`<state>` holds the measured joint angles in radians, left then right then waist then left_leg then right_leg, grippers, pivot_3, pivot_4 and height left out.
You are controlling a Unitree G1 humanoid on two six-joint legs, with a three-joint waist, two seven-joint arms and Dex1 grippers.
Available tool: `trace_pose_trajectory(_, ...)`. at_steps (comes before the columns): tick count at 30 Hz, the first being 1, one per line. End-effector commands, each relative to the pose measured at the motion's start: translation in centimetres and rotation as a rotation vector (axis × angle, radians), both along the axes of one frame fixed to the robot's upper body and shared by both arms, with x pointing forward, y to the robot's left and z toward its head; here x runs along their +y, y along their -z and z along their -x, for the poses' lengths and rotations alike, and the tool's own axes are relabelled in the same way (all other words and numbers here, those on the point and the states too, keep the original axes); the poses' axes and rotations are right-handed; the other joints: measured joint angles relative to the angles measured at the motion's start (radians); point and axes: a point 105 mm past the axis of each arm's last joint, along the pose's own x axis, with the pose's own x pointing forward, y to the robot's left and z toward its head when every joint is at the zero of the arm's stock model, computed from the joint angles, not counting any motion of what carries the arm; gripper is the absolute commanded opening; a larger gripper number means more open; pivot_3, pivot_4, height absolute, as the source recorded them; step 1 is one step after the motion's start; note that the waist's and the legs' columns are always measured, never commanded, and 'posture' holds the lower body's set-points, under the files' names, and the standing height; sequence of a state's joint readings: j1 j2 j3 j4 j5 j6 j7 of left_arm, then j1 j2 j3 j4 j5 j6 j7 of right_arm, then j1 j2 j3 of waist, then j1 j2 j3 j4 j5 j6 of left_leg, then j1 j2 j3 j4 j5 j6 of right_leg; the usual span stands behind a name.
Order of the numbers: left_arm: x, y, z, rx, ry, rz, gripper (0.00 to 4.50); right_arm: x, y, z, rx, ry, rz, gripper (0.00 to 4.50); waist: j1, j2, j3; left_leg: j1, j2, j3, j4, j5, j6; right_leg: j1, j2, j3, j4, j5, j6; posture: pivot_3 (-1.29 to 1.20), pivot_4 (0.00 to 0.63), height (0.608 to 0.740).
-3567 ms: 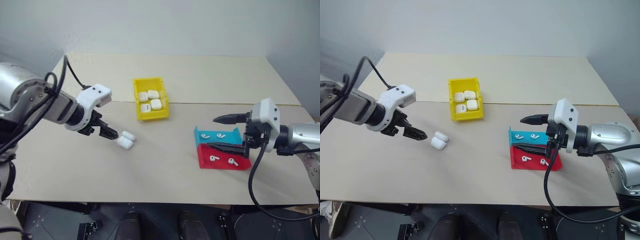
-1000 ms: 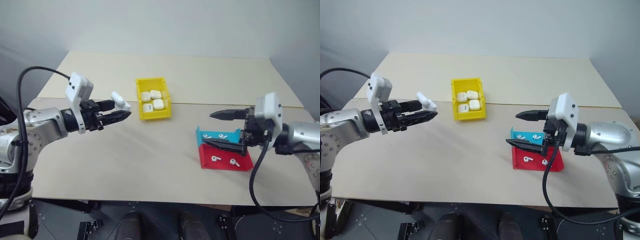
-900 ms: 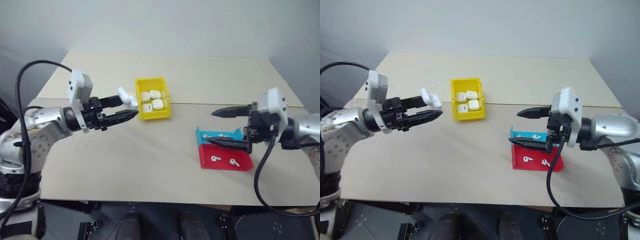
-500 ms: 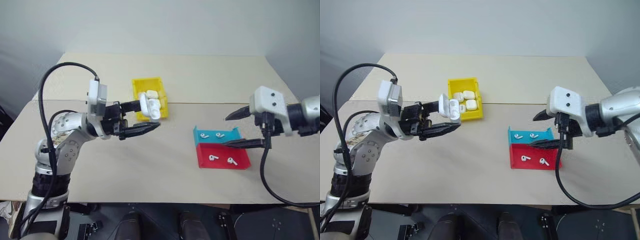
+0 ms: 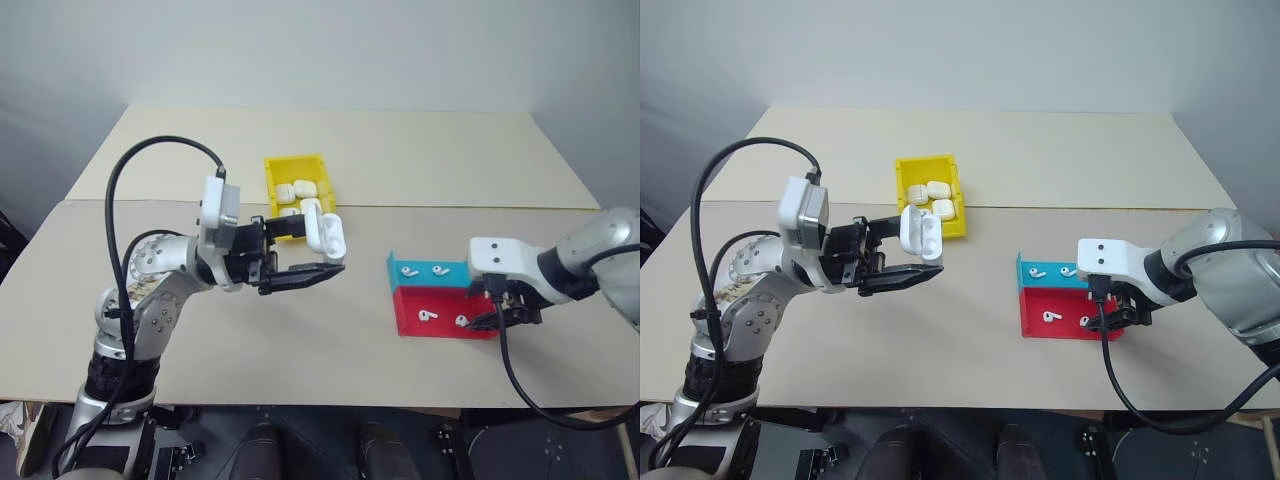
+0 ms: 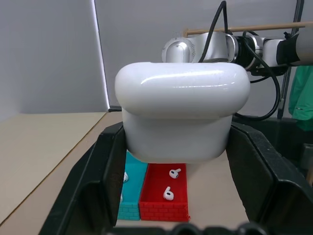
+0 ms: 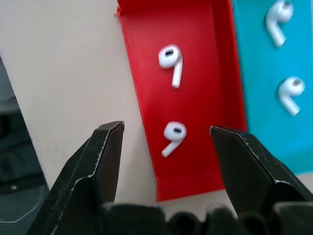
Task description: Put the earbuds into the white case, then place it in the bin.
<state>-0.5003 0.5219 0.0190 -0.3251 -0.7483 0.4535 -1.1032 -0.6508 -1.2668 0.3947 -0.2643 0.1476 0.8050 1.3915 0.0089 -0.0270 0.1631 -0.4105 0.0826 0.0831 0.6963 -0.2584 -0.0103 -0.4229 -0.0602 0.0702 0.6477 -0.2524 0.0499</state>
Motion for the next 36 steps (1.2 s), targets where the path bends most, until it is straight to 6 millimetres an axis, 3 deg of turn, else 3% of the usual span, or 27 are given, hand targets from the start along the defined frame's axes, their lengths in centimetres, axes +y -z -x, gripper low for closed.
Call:
trace_pose_trajectory(1, -0.2, -0.8, 0.8, -0.058, 0.016, 0.018, 2.78, -0.5, 0.2, -0.9, -0.015, 0.126, 0.036, 3.35, -0.002, 0.000, 0.000, 0.000, 0.000, 0.000, 0.000, 0.000, 0.000, 0.000, 0.000, 0.000, 0.000, 0.000, 0.000, 0.00, 0.150, 0.740)
trace_pose_trajectory(5, -0.3, -0.6, 0.8, -0.055, 0.013, 0.018, 2.78, -0.7, 0.8, -1.7, 0.005, 0.241, 0.043, 3.35, -0.002, 0.000, 0.000, 0.000, 0.000, 0.000, 0.000, 0.000, 0.000, 0.000, 0.000, 0.000, 0.000, 0.000, 0.000, 0.00, 0.150, 0.740)
trace_pose_trajectory(10, -0.4, -0.4, 0.9, -0.046, 0.013, 0.019, 2.78, -0.4, 1.0, -1.4, 0.016, 0.244, 0.059, 2.16, 0.001, 0.000, 0.000, -0.001, 0.000, 0.000, 0.000, 0.000, 0.000, 0.000, 0.000, 0.000, -0.001, 0.000, 0.000, 0.00, 0.150, 0.740)
trace_pose_trajectory(22, -0.4, -0.4, 1.0, -0.036, 0.000, 0.017, 2.78, -1.0, 2.8, -1.9, 0.013, 0.304, 0.099, 2.16, 0.001, 0.000, 0.000, -0.001, 0.000, 0.000, 0.000, 0.000, 0.001, 0.000, 0.000, 0.000, -0.001, 0.000, 0.000, 0.00, 0.150, 0.740)
trace_pose_trajectory(36, -0.2, -0.4, 1.3, -0.017, 0.007, 0.000, 2.78, -0.2, 2.5, -1.7, 0.007, 0.237, 0.071, 2.16, 0.000, 0.000, 0.000, -0.001, 0.000, 0.000, 0.000, 0.000, 0.001, 0.000, 0.000, 0.000, -0.001, 0.000, 0.000, 0.00, 0.150, 0.740)
